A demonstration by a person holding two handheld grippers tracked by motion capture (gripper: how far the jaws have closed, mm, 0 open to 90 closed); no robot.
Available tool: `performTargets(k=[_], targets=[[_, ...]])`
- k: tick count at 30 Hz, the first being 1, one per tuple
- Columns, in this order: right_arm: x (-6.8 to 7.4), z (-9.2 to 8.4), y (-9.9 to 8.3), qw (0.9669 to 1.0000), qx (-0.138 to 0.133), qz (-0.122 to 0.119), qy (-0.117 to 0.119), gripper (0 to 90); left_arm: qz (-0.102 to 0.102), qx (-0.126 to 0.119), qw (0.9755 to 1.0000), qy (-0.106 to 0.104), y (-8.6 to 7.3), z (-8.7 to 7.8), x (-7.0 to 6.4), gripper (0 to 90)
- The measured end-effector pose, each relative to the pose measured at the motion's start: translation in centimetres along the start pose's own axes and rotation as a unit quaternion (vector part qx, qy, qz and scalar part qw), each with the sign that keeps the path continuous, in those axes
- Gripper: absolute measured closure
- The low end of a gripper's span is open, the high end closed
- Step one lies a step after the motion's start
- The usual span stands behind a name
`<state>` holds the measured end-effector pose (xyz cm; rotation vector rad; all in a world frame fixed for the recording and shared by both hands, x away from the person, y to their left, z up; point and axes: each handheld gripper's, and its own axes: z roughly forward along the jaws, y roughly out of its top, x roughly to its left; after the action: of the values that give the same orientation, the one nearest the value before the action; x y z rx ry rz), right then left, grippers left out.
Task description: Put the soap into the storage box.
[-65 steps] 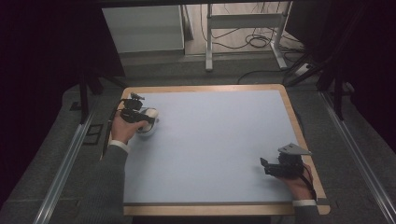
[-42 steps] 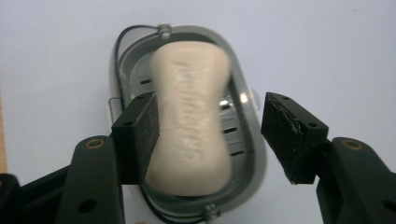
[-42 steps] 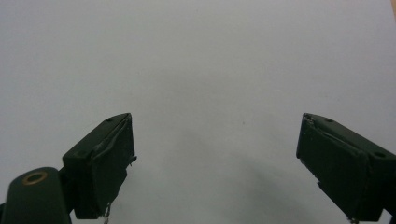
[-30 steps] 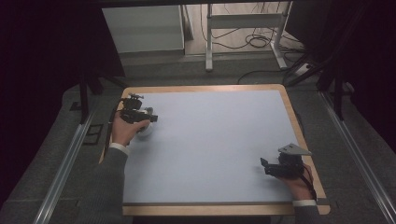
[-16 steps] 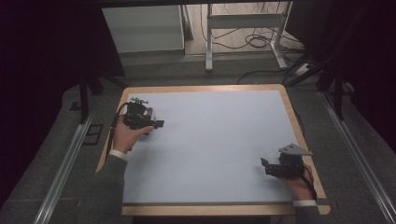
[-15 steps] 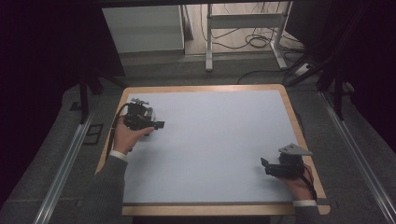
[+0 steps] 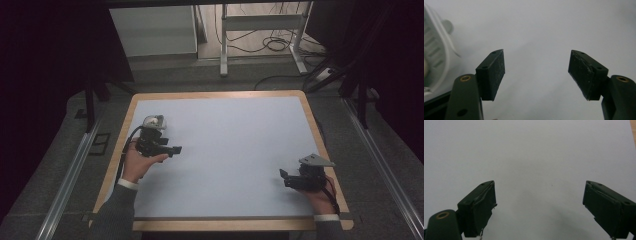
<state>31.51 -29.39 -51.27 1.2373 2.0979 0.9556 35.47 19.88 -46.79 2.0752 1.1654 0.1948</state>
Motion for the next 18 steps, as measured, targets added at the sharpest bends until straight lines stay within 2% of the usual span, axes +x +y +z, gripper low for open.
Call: performTargets(k=[1, 3, 8, 10, 15, 18], targets=[[0.0, 0.0, 0.0, 1.0, 0.0, 0.0, 0.0, 11.1, 0.0, 0.0, 1.0, 0.0, 0.0, 0.0, 0.0, 29.7], [0.0, 0.0, 0.0, 1.0, 0.0, 0.001, -0.001, 11.1, 0.004, 0.004, 0.9999, -0.009, -1.1, 0.2, -0.6, 29.3], [0.0, 0.0, 0.0, 1.0, 0.001, -0.001, -0.001, 11.0, 0.005, 0.005, 0.9999, -0.013, -2.5, 0.3, -1.3, 28.7], [0.0, 0.0, 0.0, 1.0, 0.001, 0.0, 0.0, 11.1, 0.005, 0.004, 0.9998, -0.017, -3.6, 0.4, -1.8, 28.3], [0.1, 0.1, 0.0, 1.0, 0.002, -0.001, -0.001, 11.0, -0.008, 0.002, 0.9997, -0.021, -5.3, 0.6, -1.8, 28.0], [0.1, 0.1, 0.0, 1.0, 0.002, -0.002, -0.001, 11.0, -0.012, 0.002, 0.9997, -0.021, -5.7, 0.6, -1.6, 28.1]])
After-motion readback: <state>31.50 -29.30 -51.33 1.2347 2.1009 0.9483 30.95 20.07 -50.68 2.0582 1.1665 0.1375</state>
